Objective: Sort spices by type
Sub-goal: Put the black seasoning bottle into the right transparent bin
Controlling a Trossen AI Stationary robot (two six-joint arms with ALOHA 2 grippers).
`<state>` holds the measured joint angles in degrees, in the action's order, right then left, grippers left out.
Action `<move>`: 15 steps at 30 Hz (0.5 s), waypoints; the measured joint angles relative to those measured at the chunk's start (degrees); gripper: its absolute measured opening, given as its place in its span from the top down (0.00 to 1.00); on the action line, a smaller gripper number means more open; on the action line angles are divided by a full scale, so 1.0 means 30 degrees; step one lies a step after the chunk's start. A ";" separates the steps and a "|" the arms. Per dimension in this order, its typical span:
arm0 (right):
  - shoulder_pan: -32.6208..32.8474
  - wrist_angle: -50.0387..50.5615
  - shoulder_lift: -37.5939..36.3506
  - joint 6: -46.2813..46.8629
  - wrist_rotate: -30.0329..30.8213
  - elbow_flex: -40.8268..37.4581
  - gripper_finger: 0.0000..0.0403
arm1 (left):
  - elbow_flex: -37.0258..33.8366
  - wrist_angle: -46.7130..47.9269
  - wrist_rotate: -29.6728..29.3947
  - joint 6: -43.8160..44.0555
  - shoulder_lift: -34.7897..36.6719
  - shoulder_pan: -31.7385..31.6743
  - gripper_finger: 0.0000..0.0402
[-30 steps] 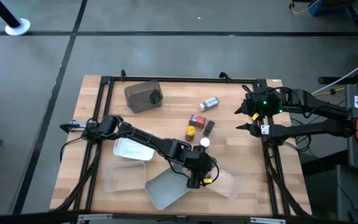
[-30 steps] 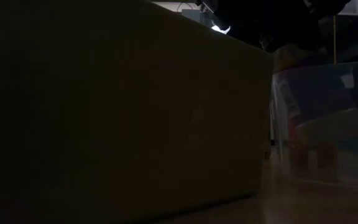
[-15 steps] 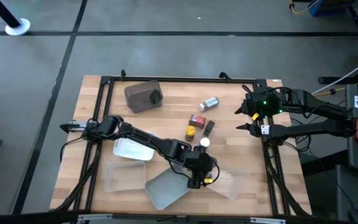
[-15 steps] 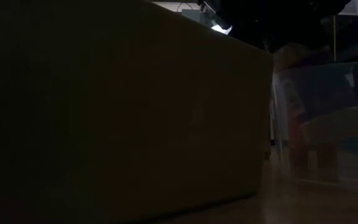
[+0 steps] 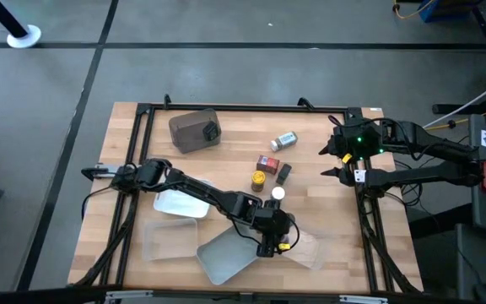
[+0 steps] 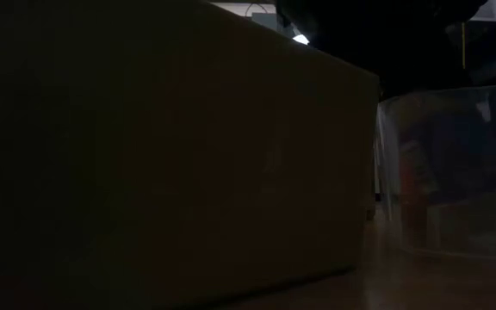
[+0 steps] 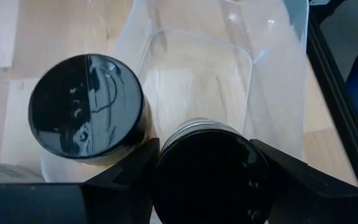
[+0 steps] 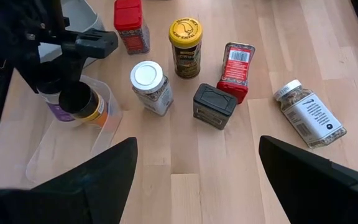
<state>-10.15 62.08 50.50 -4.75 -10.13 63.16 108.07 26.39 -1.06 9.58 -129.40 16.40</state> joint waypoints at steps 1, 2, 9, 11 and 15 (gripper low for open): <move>0.0007 -0.0002 0.0000 0.0000 -0.0005 0.0000 0.17 | 0.0000 0.0020 0.0001 0.0055 0.0000 0.0000 0.48; 0.0003 0.0000 0.0000 0.0000 0.0000 0.0000 0.17 | 0.0000 0.0030 -0.0004 0.0142 0.0000 0.0000 0.47; 0.0001 0.0000 0.0000 0.0000 0.0000 0.0000 0.17 | 0.0005 -0.0096 0.0001 0.0161 0.0007 0.0000 0.35; 0.0005 0.0000 0.0000 0.0000 0.0000 0.0000 0.17 | 0.0007 -0.0037 0.0008 0.0161 0.0007 0.0000 0.33; 0.0007 0.0000 0.0000 0.0000 0.0000 0.0000 0.17 | 0.0007 -0.0033 0.0001 0.0161 0.0007 0.0000 0.32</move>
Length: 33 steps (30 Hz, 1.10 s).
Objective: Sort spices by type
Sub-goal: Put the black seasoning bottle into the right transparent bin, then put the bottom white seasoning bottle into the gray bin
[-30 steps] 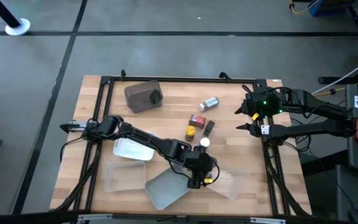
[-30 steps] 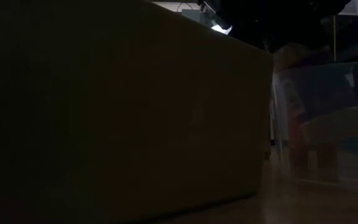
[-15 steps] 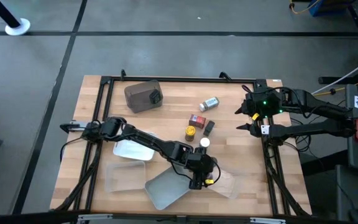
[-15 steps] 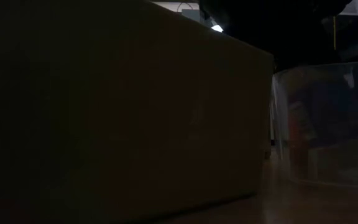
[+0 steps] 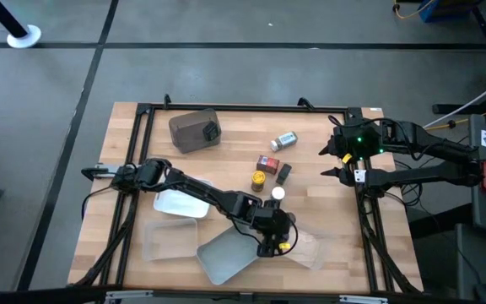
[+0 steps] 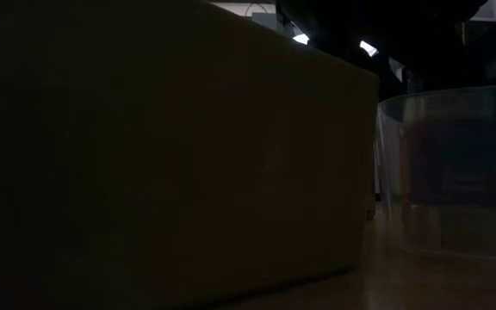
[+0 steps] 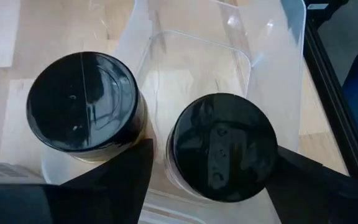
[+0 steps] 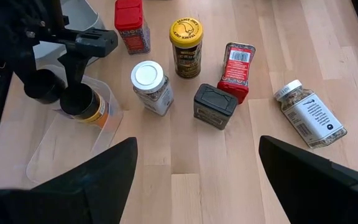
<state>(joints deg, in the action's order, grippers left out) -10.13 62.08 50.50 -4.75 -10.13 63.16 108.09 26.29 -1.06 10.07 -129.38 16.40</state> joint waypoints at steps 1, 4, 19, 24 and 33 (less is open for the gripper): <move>0.0000 0.0000 0.0000 0.0000 0.0000 0.0000 0.17 | -0.0006 0.0061 0.0000 0.0000 0.0086 -0.0006 0.31; -0.0006 0.0007 0.0000 0.0000 0.0000 0.0000 0.17 | -0.0007 0.0041 0.0000 0.0000 0.0312 0.0000 0.31; -0.0001 0.0079 0.0006 -0.0029 0.0000 0.0000 0.17 | 0.0000 0.1449 0.0110 0.0160 0.1942 -0.0191 0.31; -0.0003 0.0095 0.0006 -0.0036 0.0000 0.0000 0.17 | 0.0000 0.1538 -0.0141 0.0219 0.2698 -0.0774 0.31; 0.0000 0.0095 0.0001 -0.0029 0.0001 0.0000 0.17 | 0.0000 0.1615 -0.1909 0.0153 0.3016 -0.2638 0.31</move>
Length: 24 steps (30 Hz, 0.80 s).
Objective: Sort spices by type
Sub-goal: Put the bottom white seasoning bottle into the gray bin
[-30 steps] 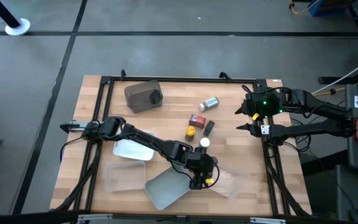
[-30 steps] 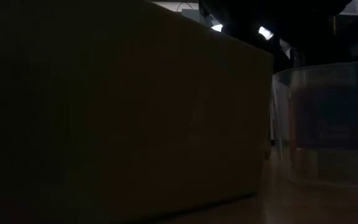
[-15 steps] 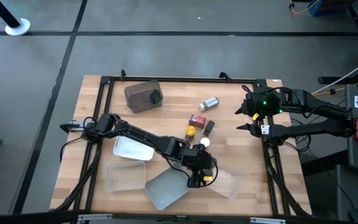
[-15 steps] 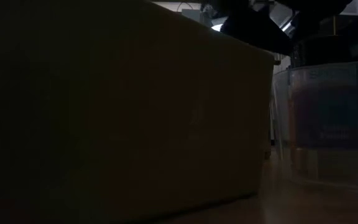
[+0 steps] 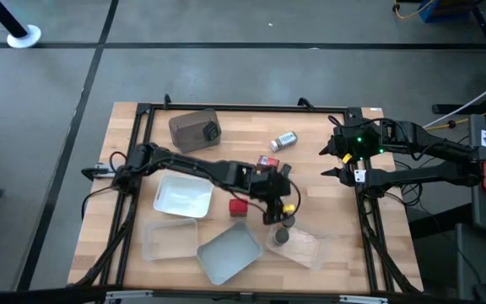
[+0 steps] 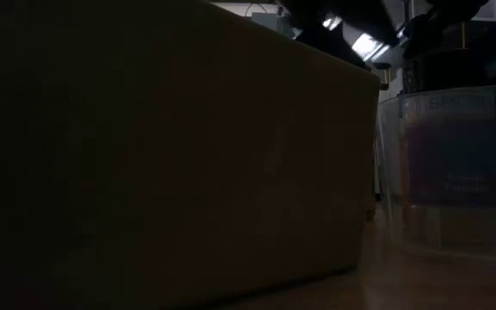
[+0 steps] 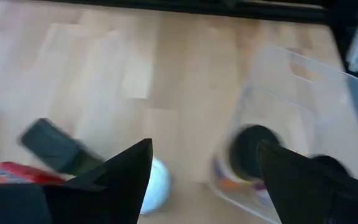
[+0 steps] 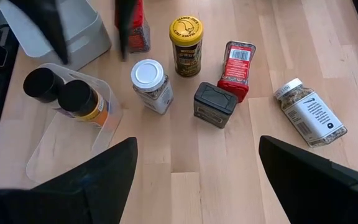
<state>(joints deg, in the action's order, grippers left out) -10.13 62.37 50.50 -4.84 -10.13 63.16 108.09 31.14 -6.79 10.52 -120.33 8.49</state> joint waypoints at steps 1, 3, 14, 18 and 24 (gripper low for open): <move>-0.0002 0.0009 0.0000 0.0000 0.0004 0.0000 0.17 | 0.0000 0.0003 -0.0010 0.0000 0.0000 -0.0227 0.31; 0.0000 0.0080 0.0006 0.0000 0.0006 0.0000 0.17 | 0.0000 -0.0015 -0.0014 0.0000 -0.0060 -0.0641 0.31; -0.0001 0.0495 0.0000 0.0000 0.0006 0.0000 0.17 | 0.0000 0.1496 0.0213 -0.0464 -0.0261 -0.1083 0.31; -0.0007 0.0488 0.0004 0.0000 0.0006 0.0000 0.17 | -0.0022 0.1697 0.0248 -0.0809 -0.0641 -0.1070 0.31; -0.0006 0.0564 0.0005 0.0000 0.0006 0.0000 0.17 | 0.0000 0.1516 0.0233 -0.1341 -0.0998 -0.1107 0.31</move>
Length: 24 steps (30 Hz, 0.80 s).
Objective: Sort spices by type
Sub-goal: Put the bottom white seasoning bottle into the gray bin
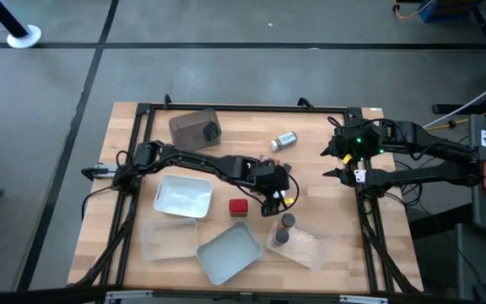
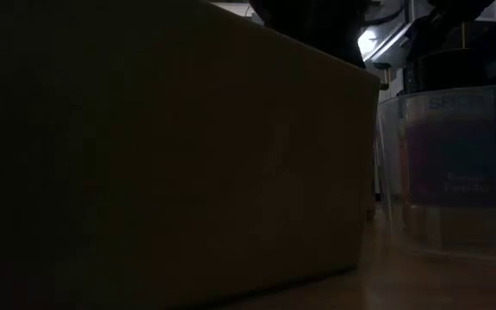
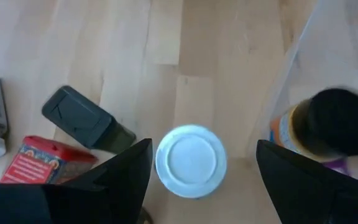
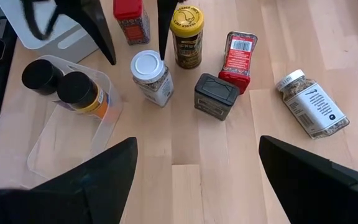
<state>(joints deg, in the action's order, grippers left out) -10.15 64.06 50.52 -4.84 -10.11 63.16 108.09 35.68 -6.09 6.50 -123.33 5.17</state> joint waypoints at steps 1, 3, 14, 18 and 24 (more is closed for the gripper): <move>0.0003 0.0022 0.0001 0.0000 0.0000 0.0000 0.17 | -0.0016 0.0096 0.0006 -0.0172 -0.0119 0.0000 0.31; -0.0001 0.0012 -0.0004 0.0000 0.0000 0.0000 0.17 | -0.0022 -0.0286 -0.0001 -0.0327 -0.0423 0.0006 0.31; 0.0005 0.0029 -0.0003 0.0000 0.0003 0.0000 0.17 | -0.0350 -0.0583 0.0051 -0.0393 -0.0969 -0.0299 0.31; -0.0001 0.0033 -0.0006 0.0000 0.0015 0.0000 0.17 | -0.0714 -0.0678 0.0131 -0.0379 -0.0969 -0.0399 0.31; -0.0001 0.0030 0.0001 -0.0004 0.0022 0.0000 0.17 | -0.0714 -0.0783 0.0122 -0.0741 -0.0969 -0.0401 0.34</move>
<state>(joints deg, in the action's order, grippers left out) -10.15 64.15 50.52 -4.85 -10.04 63.16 105.95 33.33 -5.72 4.28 -126.23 3.97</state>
